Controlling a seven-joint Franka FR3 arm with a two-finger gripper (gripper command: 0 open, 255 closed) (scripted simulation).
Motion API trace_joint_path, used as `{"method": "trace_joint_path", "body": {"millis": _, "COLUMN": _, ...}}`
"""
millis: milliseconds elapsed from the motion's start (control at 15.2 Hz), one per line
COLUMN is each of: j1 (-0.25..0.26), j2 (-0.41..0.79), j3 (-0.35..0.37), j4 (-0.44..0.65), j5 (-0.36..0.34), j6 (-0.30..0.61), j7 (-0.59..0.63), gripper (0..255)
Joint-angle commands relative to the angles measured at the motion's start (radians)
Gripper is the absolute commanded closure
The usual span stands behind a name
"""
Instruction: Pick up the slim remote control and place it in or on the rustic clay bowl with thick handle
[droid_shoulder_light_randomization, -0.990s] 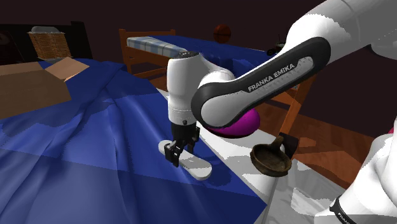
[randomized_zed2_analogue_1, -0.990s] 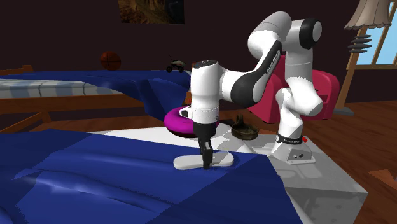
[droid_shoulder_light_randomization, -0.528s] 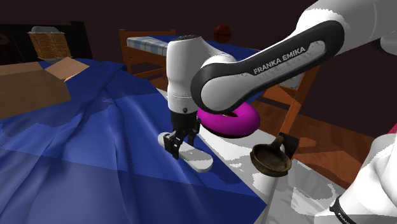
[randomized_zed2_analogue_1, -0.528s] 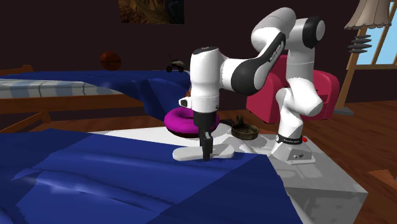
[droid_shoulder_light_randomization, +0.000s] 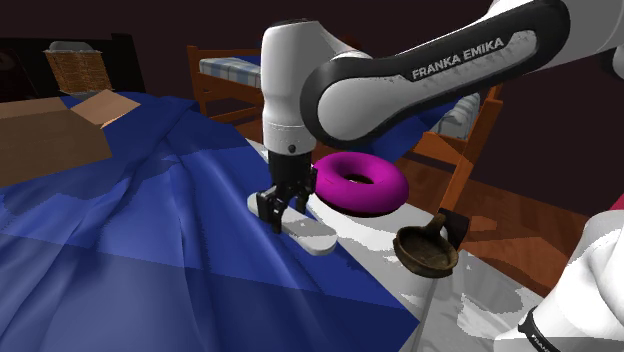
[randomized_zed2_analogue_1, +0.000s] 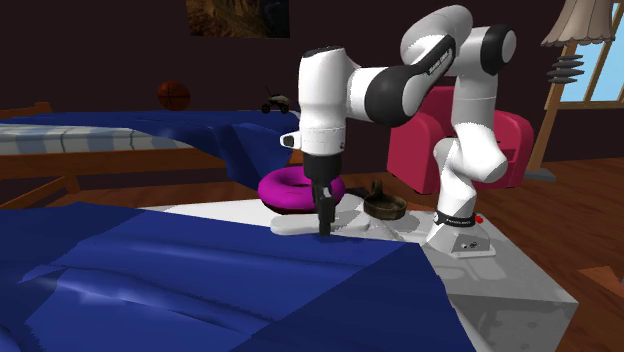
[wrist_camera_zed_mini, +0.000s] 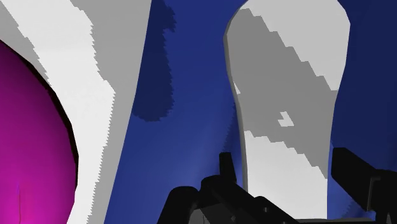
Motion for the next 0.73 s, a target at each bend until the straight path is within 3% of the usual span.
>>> {"method": "trace_joint_path", "body": {"millis": 0, "j1": -0.001, "j2": -0.01, "j3": 0.001, "j4": 0.015, "j5": 0.005, "j6": -0.024, "j7": -0.003, "gripper": 255}}
{"method": "trace_joint_path", "body": {"millis": 660, "j1": -0.002, "j2": -0.038, "j3": 0.002, "j4": 0.119, "j5": 0.02, "j6": -0.153, "j7": -0.015, "gripper": 255}}
